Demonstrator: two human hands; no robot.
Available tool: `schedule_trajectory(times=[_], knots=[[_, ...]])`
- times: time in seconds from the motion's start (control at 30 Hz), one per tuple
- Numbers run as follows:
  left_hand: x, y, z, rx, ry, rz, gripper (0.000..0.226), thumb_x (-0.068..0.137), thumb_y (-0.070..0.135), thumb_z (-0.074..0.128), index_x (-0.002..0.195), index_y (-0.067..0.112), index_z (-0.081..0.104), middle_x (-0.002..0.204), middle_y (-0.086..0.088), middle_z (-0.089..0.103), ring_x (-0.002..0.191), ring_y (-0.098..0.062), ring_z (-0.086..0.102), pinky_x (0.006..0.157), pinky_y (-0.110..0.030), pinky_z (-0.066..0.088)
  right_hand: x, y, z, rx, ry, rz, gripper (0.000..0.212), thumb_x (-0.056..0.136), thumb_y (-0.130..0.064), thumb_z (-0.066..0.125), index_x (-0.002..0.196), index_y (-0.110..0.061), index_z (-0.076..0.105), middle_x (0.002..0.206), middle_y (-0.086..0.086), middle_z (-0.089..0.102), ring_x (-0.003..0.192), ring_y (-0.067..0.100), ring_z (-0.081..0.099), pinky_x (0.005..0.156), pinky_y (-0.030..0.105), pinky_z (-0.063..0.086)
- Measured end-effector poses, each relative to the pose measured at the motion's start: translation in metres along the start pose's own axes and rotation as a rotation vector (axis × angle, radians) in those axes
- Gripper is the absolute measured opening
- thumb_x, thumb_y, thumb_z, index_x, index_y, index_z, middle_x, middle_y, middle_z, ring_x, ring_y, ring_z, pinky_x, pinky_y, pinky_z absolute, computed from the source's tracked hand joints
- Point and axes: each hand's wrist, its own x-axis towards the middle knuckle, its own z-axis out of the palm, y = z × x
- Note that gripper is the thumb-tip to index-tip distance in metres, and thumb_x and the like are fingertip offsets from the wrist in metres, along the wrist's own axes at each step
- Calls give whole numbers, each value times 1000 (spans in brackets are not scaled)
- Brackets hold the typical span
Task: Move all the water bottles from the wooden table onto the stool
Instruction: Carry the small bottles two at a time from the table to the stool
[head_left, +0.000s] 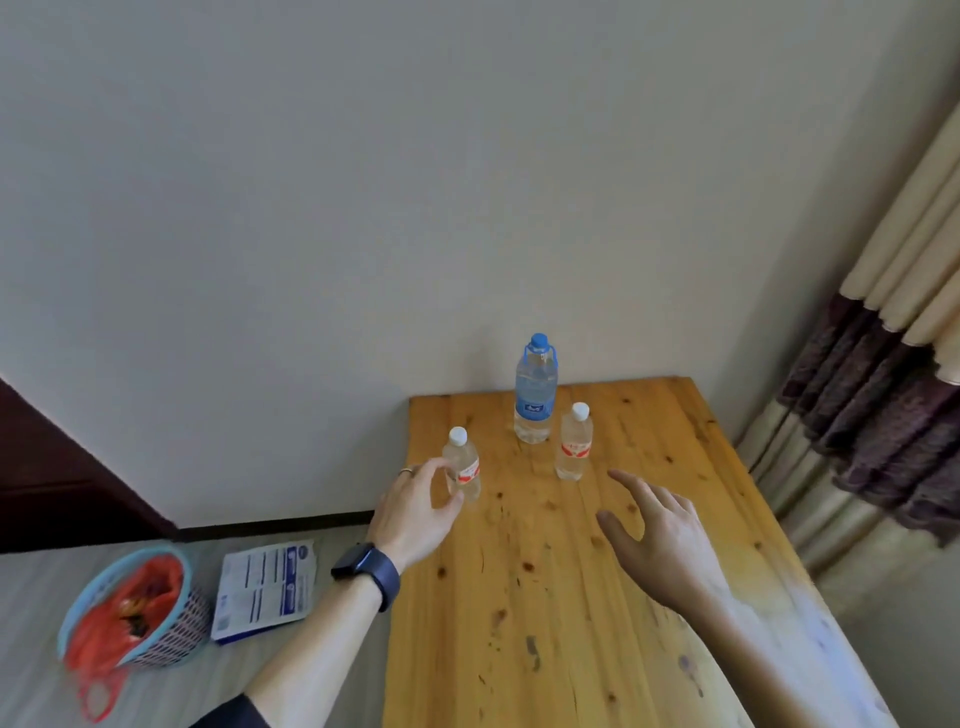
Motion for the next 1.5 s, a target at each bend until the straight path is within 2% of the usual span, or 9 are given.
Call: schedule_trajectory(times=[0.1,0.37,0.47,0.6,0.77,0.9,1.07,1.3,1.5], knots=[[51,5,19,-50,-32,-127,48,93,46,61,137,35,43,134,-2,52,107,-14,54,82,-26,45,69,18,24,49,-100,67,73,92,-58,52,154,-38,18,140,-1,53,127,27,47,102,38,44],[148,-16,74,-131,-75,-415,92,81,52,76,153,29,24,149,-14,39,132,-31,48,104,-39,42,221,40,86,98,-227,169,98,87,-63,58,156,-33,-5,157,8,30,129,40,49,99,49,46],[170,-35,90,-177,-85,-425,83,81,50,77,149,33,34,143,-8,45,128,-28,50,99,-37,45,255,43,107,153,-245,219,98,87,-64,58,157,-34,-4,161,7,26,129,38,50,96,48,48],[182,-52,107,-292,-31,-399,44,87,42,74,127,29,59,116,8,63,112,-20,60,83,-28,44,271,57,133,133,-320,302,75,95,-61,47,154,-22,23,144,14,51,125,39,52,88,40,43],[169,-58,103,-355,-48,-327,34,87,30,77,117,39,63,116,6,64,107,-17,58,84,-27,45,232,60,131,220,-276,243,44,98,-54,47,130,-24,46,88,6,66,90,35,64,65,35,41],[131,-63,106,-328,-188,-269,34,86,36,76,115,47,61,118,8,60,110,-11,56,90,-30,46,163,60,129,310,-272,293,42,97,-54,50,135,-35,45,95,-4,66,91,16,61,73,31,44],[76,-63,109,-280,-367,-188,31,87,37,74,114,46,63,112,26,58,111,-7,57,93,-30,48,78,52,135,381,-303,414,37,97,-53,50,131,-41,46,86,-1,70,84,18,67,66,27,47],[24,-60,120,-223,-421,-91,30,88,31,74,110,48,63,125,17,55,120,-2,48,97,-21,37,5,43,153,328,-335,289,46,94,-55,52,138,-43,43,144,-14,53,107,18,66,73,28,46],[16,-60,123,-220,-357,-82,36,88,32,73,108,57,57,127,20,55,124,-2,47,99,-21,39,5,41,150,329,-276,260,51,94,-55,53,141,-42,39,140,-10,56,105,18,65,72,23,43]])
